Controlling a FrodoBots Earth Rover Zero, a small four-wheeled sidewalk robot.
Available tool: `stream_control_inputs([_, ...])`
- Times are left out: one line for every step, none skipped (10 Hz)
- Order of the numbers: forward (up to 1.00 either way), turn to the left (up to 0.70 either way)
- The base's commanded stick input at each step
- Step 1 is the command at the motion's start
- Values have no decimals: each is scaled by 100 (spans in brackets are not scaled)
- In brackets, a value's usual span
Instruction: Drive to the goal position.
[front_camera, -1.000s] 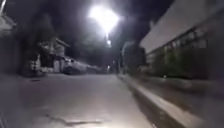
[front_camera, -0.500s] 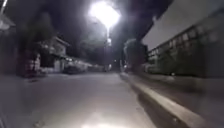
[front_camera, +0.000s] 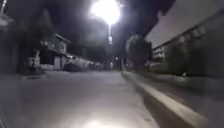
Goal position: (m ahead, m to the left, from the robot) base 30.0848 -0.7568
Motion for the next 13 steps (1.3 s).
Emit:
stream_control_inputs([70, 0])
stream_control_inputs([70, 0])
stream_control_inputs([70, 0])
stream_control_inputs([70, 0])
stream_control_inputs([70, 0])
stream_control_inputs([70, 0])
stream_control_inputs([70, 0])
stream_control_inputs([70, 0])
stream_control_inputs([70, 0])
stream_control_inputs([70, 0])
stream_control_inputs([70, 0])
stream_control_inputs([70, 0])
stream_control_inputs([70, 0])
